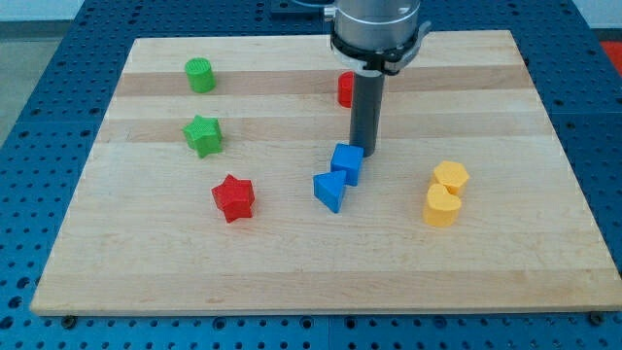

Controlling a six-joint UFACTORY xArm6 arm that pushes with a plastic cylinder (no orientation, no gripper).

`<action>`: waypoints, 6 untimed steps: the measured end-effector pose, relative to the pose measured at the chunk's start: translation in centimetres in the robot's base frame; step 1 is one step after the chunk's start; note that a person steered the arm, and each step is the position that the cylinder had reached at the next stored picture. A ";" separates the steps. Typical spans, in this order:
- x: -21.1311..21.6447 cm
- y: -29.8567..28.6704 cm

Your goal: Nudge red circle a bit up

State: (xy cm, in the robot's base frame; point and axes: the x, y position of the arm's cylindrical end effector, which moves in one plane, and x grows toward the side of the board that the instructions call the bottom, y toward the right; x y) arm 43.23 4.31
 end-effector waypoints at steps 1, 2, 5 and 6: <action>1.6 -0.8; 1.4 -0.8; -6.6 1.0; -8.9 1.2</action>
